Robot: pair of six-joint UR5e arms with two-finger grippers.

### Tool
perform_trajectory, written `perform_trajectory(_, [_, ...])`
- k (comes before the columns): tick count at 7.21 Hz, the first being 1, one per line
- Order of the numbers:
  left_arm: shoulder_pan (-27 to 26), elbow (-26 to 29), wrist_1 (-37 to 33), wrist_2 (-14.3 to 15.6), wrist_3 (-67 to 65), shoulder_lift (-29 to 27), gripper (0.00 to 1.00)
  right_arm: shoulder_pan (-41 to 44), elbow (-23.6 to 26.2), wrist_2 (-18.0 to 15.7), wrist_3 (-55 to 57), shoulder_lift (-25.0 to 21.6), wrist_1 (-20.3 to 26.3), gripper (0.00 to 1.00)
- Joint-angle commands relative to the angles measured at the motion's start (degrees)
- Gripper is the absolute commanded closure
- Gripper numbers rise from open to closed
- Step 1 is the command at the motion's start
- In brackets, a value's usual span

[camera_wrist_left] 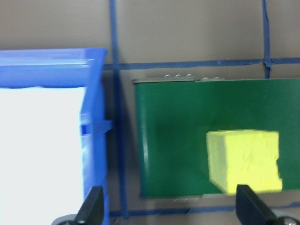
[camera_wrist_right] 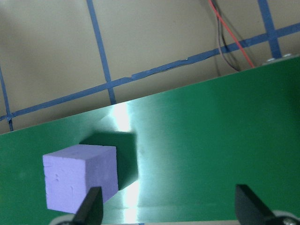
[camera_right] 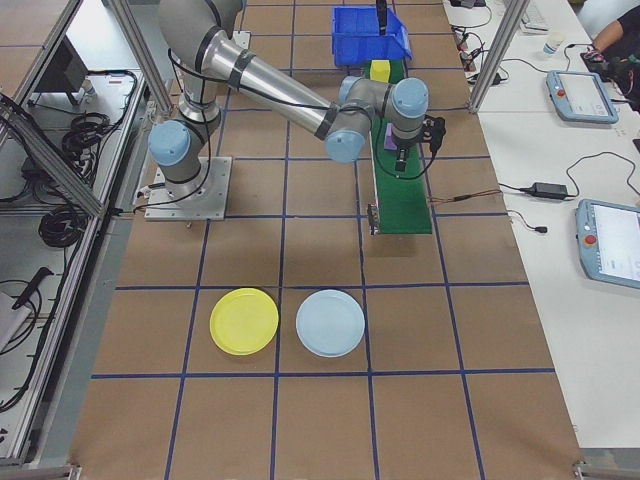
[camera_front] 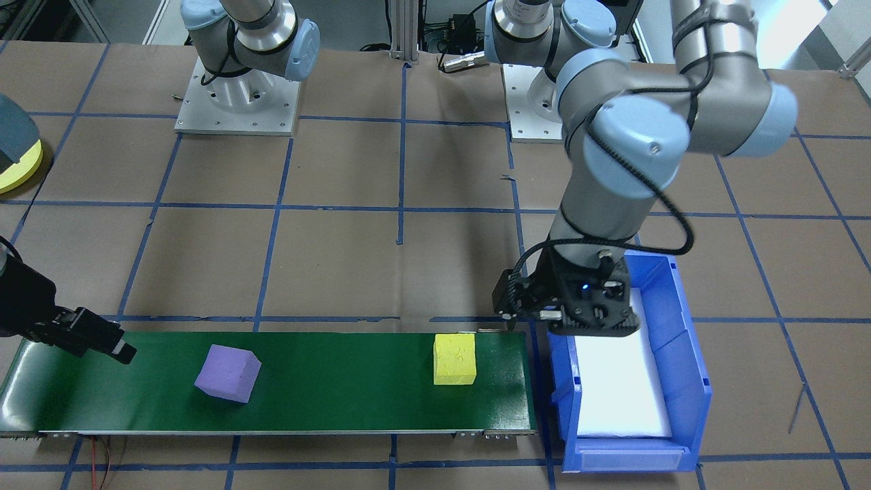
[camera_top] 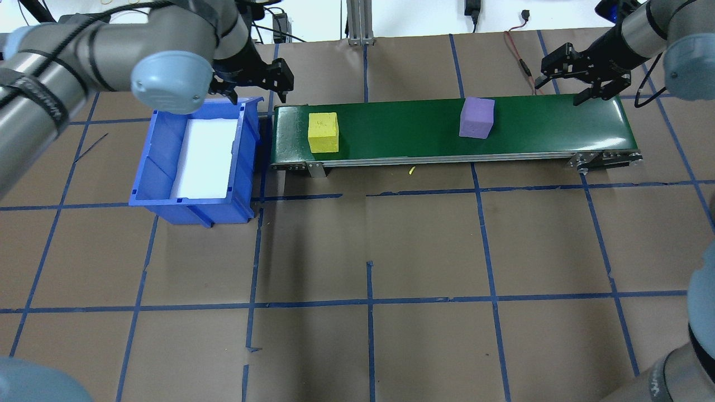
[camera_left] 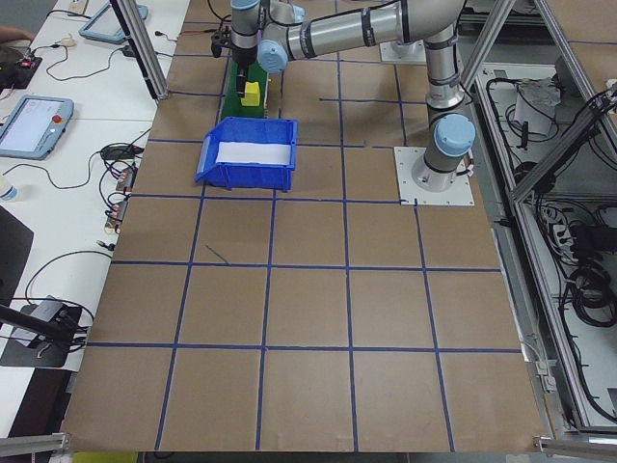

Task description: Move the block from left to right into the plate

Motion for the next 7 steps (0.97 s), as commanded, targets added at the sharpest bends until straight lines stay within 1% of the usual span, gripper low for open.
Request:
perform_trajectory(1, [2.47, -1.63, -14.34, 0.50, 1.94, 10.92, 0.00, 3.27, 0.15, -0.33, 3.18, 0.84, -0.16, 0.00])
perform_trajectory(2, [2.64, -1.20, -18.25, 0.59, 1.94, 14.45, 0.00, 3.28, 0.32, -0.50, 3.12, 3.20, -0.60, 0.00])
perform_trajectory(3, [2.65, -0.68, -19.33, 0.59, 1.94, 17.79, 0.00, 3.28, 0.32, -0.51, 3.03, 3.40, -0.60, 0.00])
perform_trajectory(4, [2.91, -0.59, -21.61, 0.41, 1.94, 19.22, 0.00, 3.28, 0.41, -0.42, 2.68, 3.75, -0.60, 0.00])
perform_trajectory(7, [2.91, -1.11, -22.86, 0.06, 1.94, 18.53, 0.00, 3.19, 0.59, 0.11, 2.68, 4.19, -0.69, 0.00])
